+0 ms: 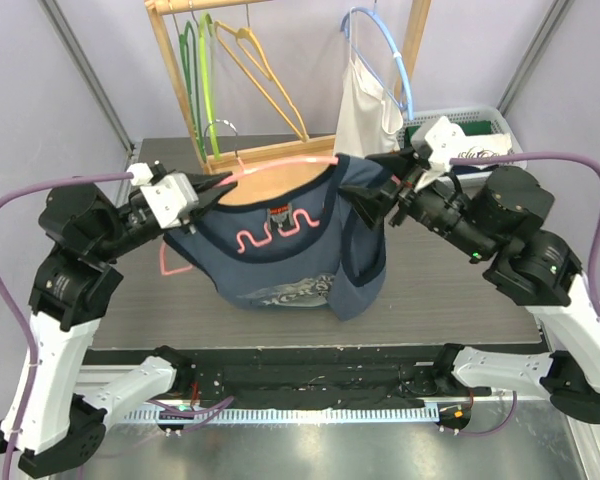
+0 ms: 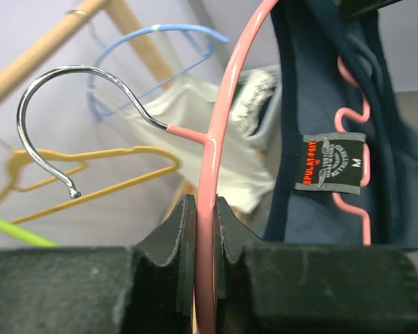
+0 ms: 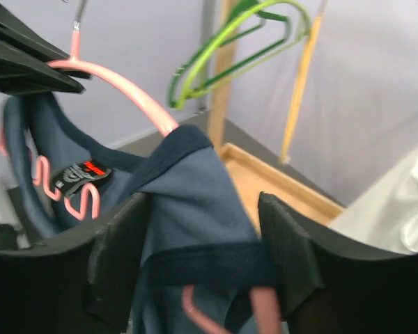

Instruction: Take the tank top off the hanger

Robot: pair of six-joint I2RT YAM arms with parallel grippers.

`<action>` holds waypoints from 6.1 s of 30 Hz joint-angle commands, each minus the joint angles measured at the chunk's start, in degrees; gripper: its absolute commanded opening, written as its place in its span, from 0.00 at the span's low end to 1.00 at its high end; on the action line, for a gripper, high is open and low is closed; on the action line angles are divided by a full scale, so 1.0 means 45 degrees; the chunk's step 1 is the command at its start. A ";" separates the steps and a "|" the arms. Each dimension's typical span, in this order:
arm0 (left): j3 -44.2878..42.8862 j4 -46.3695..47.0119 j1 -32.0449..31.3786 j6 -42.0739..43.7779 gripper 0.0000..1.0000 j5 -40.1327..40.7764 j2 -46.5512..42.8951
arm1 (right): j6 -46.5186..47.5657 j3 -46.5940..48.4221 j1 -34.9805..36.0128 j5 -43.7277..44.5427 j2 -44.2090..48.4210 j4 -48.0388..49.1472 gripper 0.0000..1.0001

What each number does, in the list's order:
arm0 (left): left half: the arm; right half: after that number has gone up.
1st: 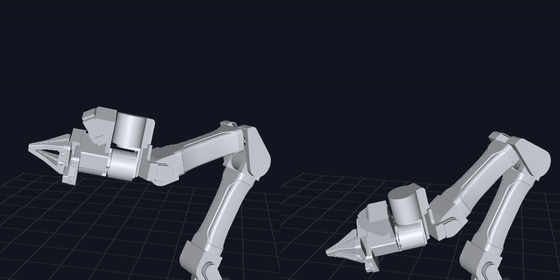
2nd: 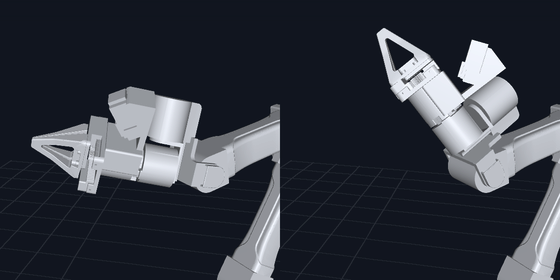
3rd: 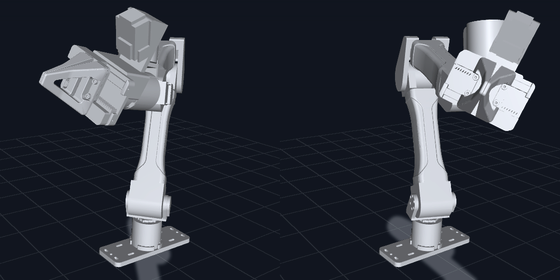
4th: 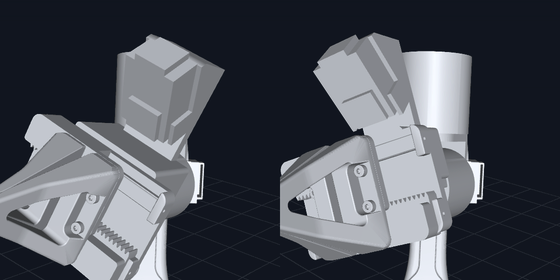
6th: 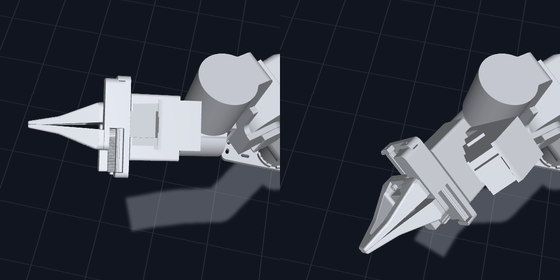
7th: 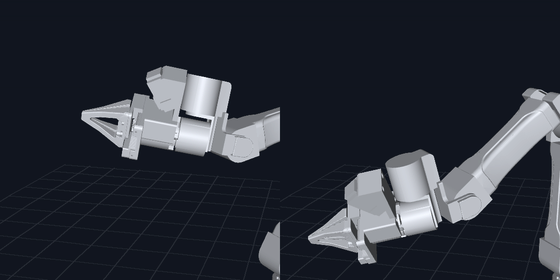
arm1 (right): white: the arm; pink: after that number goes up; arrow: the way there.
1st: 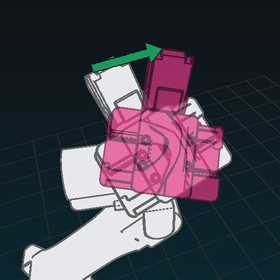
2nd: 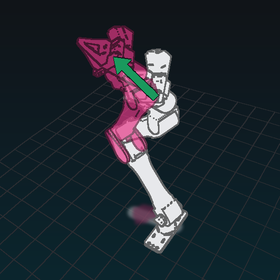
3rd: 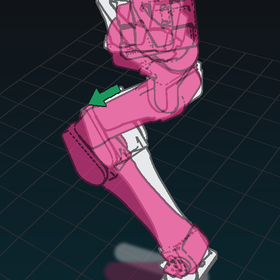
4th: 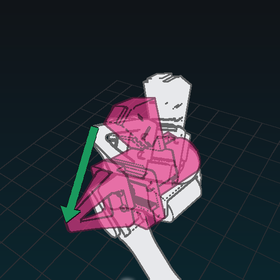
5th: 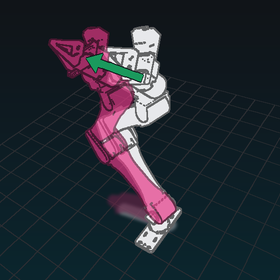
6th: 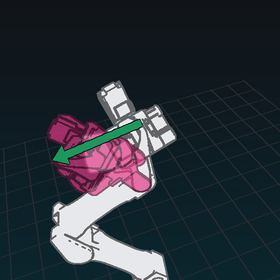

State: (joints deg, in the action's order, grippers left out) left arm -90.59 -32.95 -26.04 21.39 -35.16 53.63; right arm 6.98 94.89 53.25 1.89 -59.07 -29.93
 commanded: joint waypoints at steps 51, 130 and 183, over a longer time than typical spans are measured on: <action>0.3157 0.5252 -0.0424 0.5423 0.05 0.3340 -0.0550 | -0.7860 -0.5578 -0.0233 0.2237 0.0118 0.6574 0.64; 0.4641 0.5330 -0.0267 0.8645 0.06 0.4707 -0.0765 | -0.6885 -0.6992 -0.0369 0.2117 0.3046 0.5756 0.01; 0.2767 0.5799 -0.0033 0.6652 0.00 0.3830 -0.0159 | -0.5618 -0.7902 -0.2791 0.4683 0.1818 0.3208 0.01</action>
State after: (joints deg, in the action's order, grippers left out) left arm -77.45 -13.43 -26.20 50.15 -16.95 54.43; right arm -20.91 60.03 41.39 27.86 -50.92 -22.26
